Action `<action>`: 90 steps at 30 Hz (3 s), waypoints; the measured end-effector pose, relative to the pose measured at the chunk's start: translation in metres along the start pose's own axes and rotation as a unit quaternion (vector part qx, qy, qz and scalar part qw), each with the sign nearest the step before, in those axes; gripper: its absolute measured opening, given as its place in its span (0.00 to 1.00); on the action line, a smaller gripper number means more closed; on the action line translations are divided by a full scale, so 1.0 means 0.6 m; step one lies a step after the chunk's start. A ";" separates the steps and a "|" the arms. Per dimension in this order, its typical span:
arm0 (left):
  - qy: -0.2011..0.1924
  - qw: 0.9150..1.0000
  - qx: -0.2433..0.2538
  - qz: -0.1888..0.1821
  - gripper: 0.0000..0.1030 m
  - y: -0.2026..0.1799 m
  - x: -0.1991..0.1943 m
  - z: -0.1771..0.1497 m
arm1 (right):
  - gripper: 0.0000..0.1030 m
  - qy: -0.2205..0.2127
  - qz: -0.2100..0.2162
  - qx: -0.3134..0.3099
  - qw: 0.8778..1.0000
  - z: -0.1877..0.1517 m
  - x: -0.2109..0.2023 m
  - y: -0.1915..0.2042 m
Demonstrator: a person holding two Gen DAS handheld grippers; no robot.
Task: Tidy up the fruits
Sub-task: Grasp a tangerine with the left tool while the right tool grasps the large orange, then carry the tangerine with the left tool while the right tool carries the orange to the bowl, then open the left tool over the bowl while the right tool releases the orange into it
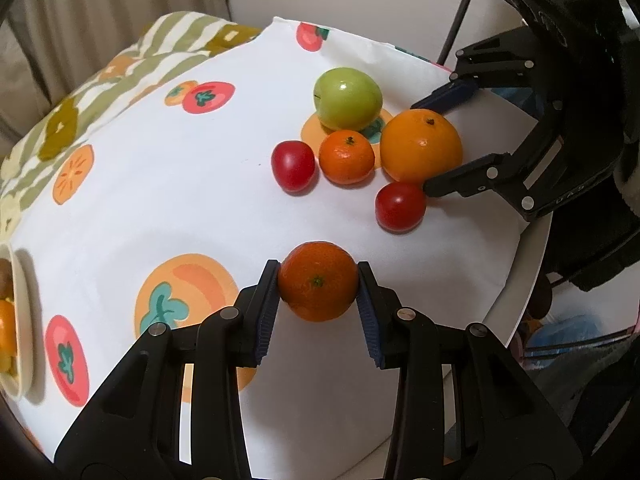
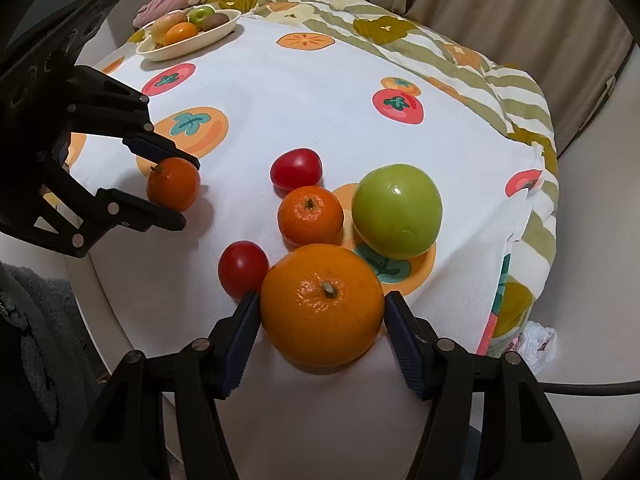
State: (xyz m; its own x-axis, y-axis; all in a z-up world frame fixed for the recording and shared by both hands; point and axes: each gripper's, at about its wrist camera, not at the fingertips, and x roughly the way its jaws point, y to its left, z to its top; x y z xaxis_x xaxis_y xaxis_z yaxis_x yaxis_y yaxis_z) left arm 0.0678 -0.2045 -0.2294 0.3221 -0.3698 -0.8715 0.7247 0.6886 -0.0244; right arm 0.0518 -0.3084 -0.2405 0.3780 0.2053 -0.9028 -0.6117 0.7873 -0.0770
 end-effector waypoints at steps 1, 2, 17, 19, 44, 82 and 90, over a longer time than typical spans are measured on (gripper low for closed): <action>-0.001 1.000 -0.002 0.001 0.40 0.001 -0.004 -0.001 | 0.56 0.000 -0.001 0.002 1.000 0.000 0.000 0.000; -0.002 1.000 -0.004 0.002 0.40 0.003 -0.006 -0.001 | 0.56 0.001 -0.001 0.005 1.000 0.000 -0.001 0.001; -0.039 0.997 -0.059 0.044 0.40 0.071 -0.091 -0.016 | 0.56 -0.034 -0.002 0.048 0.998 0.058 -0.053 0.015; -0.046 0.995 -0.068 0.052 0.40 0.087 -0.108 -0.019 | 0.56 -0.040 -0.006 0.055 0.998 0.078 -0.061 0.024; -0.046 0.964 -0.206 0.160 0.40 0.424 -0.257 -0.196 | 0.56 -0.101 0.060 0.070 0.991 0.386 -0.004 0.234; -0.061 0.967 -0.203 0.145 1.00 0.525 -0.251 -0.227 | 0.56 -0.084 0.049 0.123 0.988 0.527 0.105 0.251; -0.060 0.961 -0.221 0.156 1.00 0.538 -0.261 -0.250 | 0.56 -0.072 0.048 0.118 0.989 0.548 0.138 0.254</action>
State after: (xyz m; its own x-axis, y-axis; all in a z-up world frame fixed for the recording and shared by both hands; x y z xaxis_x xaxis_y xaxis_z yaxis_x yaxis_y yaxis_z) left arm 0.1600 0.1695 -0.1745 0.5683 -0.1540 -0.8083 0.2602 0.9655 -0.0010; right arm 0.2181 0.0198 -0.1880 0.4317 0.3531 -0.8301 -0.4762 0.8707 0.1228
